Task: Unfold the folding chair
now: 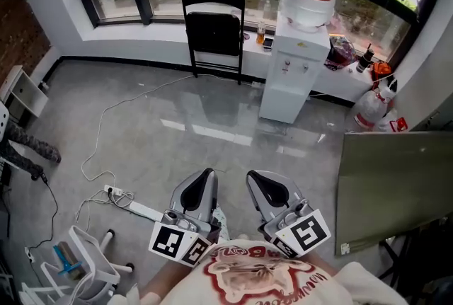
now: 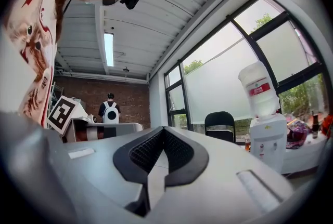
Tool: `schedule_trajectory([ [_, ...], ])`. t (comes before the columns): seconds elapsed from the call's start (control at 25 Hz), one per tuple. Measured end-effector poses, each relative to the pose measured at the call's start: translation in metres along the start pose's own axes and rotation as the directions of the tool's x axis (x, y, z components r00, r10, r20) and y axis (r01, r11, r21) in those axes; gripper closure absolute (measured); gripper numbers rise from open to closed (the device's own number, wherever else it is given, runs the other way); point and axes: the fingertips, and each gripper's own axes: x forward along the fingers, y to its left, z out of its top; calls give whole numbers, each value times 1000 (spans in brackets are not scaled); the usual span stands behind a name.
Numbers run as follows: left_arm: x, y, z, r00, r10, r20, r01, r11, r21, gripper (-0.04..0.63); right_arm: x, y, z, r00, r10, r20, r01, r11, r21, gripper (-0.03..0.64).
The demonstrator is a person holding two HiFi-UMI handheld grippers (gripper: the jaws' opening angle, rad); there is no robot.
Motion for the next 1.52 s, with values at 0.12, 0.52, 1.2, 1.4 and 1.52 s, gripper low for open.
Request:
schedule_trajectory([
  [0.12,30,16,1,1000,-27,10,28,1000,-9,595,19,-25,-5,999,-31,-26,30,999,-18,591],
  [0.52,155,119,33,994,-103,19,103,995,-8,595,154,-103,10,995,-97,15,97,994,-47,592],
  [1.2,251,268,55,995,-93,-27,92,995,-44,595,330,-163,4,995,-103,-9,103,994,-43,591],
  [1.4,259,293,56,996,-82,-29,80,995,-59,595,352,-170,5,993,-114,-8,113,992,-46,591],
  [1.52,262,299,49,996,-76,-39,73,995,-73,595,356,-171,2,994,-111,-12,111,993,-48,592],
])
